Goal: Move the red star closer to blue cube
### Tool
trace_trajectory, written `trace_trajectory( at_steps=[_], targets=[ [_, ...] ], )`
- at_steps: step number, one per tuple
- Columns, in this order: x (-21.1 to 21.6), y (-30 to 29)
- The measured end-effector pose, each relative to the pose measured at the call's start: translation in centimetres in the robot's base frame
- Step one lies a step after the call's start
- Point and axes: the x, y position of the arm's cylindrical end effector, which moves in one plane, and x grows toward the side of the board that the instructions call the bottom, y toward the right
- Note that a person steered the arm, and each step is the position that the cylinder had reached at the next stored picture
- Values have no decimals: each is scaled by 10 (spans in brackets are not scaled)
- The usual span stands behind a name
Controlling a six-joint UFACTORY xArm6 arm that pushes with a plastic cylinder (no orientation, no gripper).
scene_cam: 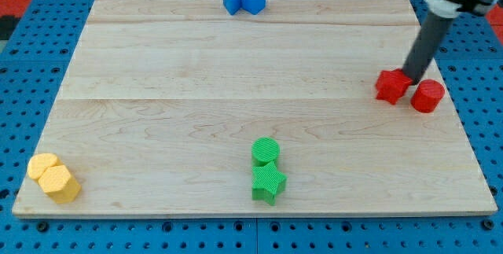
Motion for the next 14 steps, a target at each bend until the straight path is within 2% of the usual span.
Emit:
trace_trajectory(
  at_steps=[2,5,9,10,13,14],
  targets=[
    [2,-84],
    [24,-61],
    [113,-37],
    [97,-64],
    [-16,-211],
    [5,-212]
  ],
)
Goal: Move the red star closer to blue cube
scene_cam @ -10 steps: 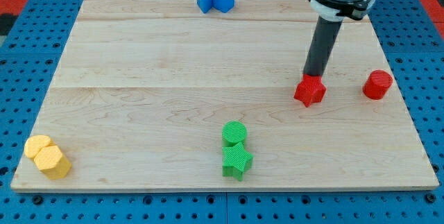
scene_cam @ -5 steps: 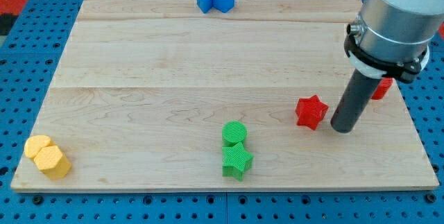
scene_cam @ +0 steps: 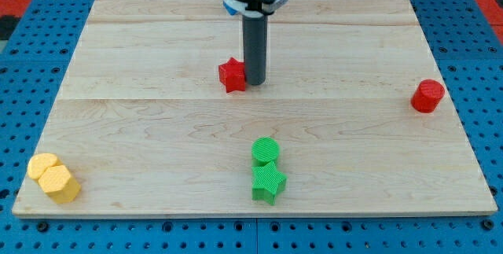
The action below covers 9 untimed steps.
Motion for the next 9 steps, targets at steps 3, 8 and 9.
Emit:
trace_trajectory(
  at_steps=[3,8,9],
  targets=[
    [11,-51],
    [-31,-23],
    [-29,1]
  ],
)
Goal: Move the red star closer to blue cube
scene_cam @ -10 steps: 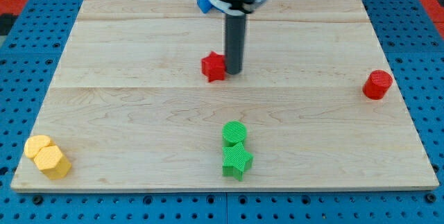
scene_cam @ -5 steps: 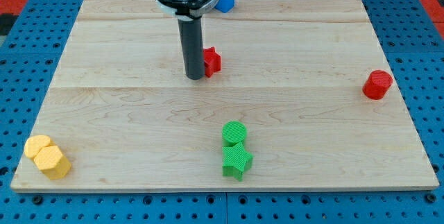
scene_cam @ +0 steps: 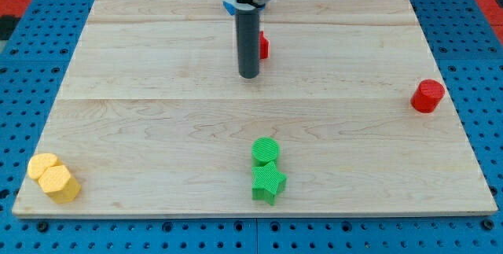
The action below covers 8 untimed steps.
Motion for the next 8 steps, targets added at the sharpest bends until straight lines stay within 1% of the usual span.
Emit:
trace_trajectory(
  at_steps=[1,2,3,4,6,7,8],
  targets=[
    [-32,1],
    [-78,-13],
    [-91,-20],
    [-90,-20],
    [-61,-13],
    [-71,-13],
    [-99,-14]
  ],
)
